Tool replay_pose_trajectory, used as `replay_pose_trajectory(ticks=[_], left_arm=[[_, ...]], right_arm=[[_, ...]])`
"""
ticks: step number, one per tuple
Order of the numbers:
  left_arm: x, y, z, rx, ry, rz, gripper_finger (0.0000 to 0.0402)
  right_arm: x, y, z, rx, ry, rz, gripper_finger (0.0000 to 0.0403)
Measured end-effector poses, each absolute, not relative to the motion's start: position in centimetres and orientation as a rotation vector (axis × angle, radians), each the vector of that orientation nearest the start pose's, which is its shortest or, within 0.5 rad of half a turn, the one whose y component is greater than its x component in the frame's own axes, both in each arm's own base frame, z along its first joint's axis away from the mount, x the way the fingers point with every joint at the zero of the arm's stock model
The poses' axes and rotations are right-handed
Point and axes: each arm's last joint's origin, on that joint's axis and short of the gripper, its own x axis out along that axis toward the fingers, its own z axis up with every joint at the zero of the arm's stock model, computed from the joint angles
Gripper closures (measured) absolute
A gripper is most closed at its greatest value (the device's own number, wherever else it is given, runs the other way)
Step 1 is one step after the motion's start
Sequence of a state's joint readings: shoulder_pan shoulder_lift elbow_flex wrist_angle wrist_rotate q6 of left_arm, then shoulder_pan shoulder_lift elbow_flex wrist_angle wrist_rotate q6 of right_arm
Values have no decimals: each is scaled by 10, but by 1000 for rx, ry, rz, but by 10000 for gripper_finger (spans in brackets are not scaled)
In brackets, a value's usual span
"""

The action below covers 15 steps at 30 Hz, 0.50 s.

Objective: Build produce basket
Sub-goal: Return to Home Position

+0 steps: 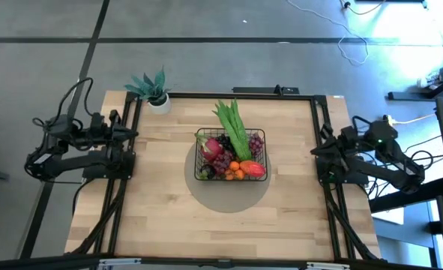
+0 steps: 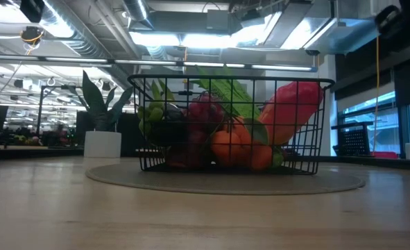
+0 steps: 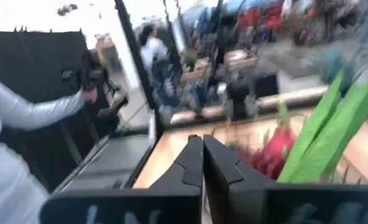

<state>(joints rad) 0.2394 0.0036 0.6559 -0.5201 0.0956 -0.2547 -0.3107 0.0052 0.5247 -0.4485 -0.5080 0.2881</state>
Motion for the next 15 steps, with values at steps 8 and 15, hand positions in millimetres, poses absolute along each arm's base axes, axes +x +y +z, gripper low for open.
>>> replay_pose_trajectory(ticks=[8, 15], left_arm=[[15, 2, 312, -176, -181, 153, 401], [39, 7, 288, -119, -173, 137, 401]], right_arm=[[49, 0, 273, 155, -78, 253, 403], [70, -6, 242, 135, -107, 278, 403]])
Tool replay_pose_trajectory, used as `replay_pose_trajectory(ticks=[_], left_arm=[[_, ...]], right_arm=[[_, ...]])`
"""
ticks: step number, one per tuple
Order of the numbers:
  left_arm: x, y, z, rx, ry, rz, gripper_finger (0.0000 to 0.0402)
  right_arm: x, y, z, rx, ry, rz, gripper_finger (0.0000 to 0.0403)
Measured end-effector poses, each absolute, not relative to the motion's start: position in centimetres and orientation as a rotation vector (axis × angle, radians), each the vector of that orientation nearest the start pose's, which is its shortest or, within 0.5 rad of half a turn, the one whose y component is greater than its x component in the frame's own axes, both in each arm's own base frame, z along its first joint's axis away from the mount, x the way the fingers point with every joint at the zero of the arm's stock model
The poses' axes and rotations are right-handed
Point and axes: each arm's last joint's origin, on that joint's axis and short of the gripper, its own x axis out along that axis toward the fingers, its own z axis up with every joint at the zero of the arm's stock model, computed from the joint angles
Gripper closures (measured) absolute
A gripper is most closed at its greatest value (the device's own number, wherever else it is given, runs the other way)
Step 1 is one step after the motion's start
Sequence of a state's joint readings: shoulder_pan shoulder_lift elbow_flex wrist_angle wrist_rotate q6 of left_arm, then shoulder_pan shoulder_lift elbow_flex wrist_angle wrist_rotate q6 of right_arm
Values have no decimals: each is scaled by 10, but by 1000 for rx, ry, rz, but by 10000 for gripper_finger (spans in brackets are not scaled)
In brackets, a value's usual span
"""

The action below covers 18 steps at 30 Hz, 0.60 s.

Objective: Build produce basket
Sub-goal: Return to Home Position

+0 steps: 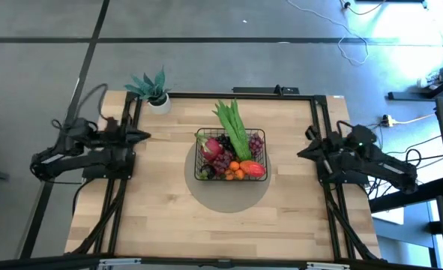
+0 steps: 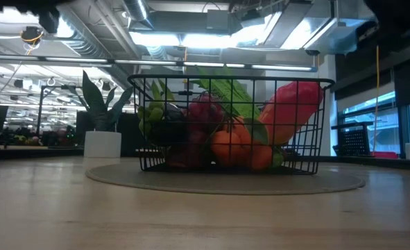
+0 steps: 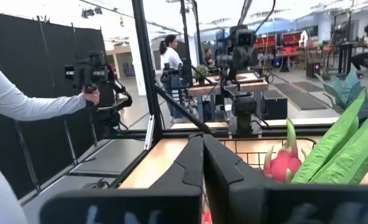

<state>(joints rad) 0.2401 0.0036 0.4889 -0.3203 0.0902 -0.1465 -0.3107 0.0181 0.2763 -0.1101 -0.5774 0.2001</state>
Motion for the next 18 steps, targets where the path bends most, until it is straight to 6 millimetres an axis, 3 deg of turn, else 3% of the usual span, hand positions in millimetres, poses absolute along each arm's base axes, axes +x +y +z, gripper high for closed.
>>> replay_pose_trajectory(ticks=[10, 18], left_arm=[[72, 13, 236, -95, -105, 74, 401], [85, 14, 201, -87, -38, 4, 401]], right_arm=[[92, -13, 186, 72, -181, 270, 403], [93, -14, 180, 29, -126, 264, 403]])
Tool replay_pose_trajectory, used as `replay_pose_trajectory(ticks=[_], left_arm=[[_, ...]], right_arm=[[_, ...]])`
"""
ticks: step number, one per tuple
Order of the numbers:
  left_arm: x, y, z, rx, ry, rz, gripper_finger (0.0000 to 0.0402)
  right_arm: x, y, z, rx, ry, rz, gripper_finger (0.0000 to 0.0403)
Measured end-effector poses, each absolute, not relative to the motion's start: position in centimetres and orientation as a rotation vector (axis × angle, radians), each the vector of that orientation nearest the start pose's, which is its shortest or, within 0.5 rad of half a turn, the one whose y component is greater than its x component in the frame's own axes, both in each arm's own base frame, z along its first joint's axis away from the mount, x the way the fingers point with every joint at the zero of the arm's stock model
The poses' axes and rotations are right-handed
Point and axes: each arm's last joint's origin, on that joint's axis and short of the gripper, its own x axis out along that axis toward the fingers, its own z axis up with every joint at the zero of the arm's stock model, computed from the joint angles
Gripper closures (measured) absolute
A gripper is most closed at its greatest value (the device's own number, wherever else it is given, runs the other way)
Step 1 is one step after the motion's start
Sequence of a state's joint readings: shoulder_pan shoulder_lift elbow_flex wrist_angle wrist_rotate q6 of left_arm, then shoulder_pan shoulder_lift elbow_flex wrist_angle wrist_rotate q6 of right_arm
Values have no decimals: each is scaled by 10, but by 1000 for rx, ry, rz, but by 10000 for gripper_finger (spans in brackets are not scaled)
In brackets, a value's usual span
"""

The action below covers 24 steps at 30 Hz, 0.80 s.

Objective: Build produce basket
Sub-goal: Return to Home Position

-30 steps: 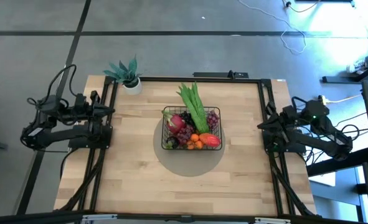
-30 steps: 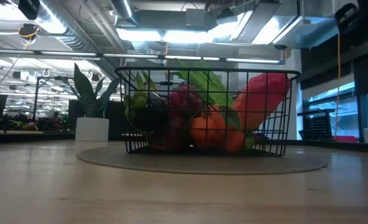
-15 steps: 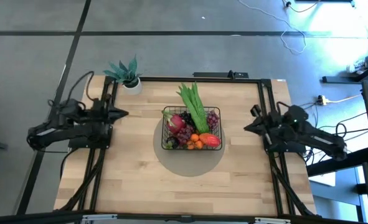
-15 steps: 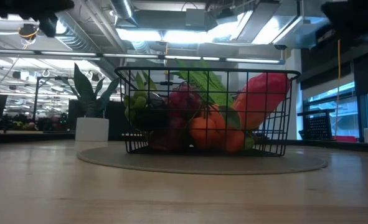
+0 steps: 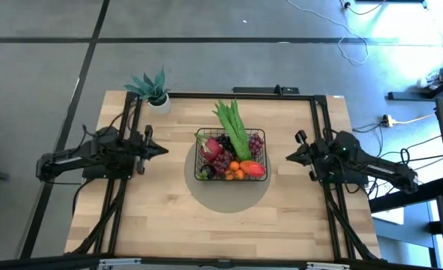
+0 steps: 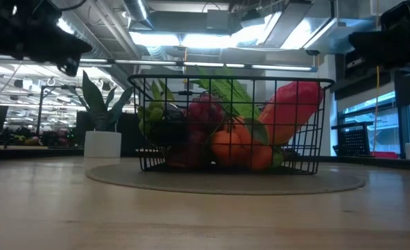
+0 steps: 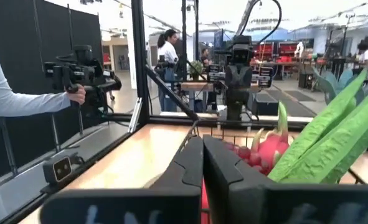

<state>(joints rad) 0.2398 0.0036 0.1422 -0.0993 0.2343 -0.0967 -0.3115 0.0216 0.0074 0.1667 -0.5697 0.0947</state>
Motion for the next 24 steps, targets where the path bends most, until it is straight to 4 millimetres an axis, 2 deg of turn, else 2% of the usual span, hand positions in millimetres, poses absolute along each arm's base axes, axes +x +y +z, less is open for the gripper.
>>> replay_pose_trajectory(ticks=[8, 13, 24], left_arm=[[94, 12, 174, -42, -20, -119, 402], [94, 13, 174, -8, -34, -117, 401], [94, 13, 174, -10, -33, -118, 402]], right_arm=[[94, -12, 172, 65, -44, 326, 403], [93, -10, 172, 62, -40, 391, 403], [93, -10, 172, 63, -40, 392, 403]])
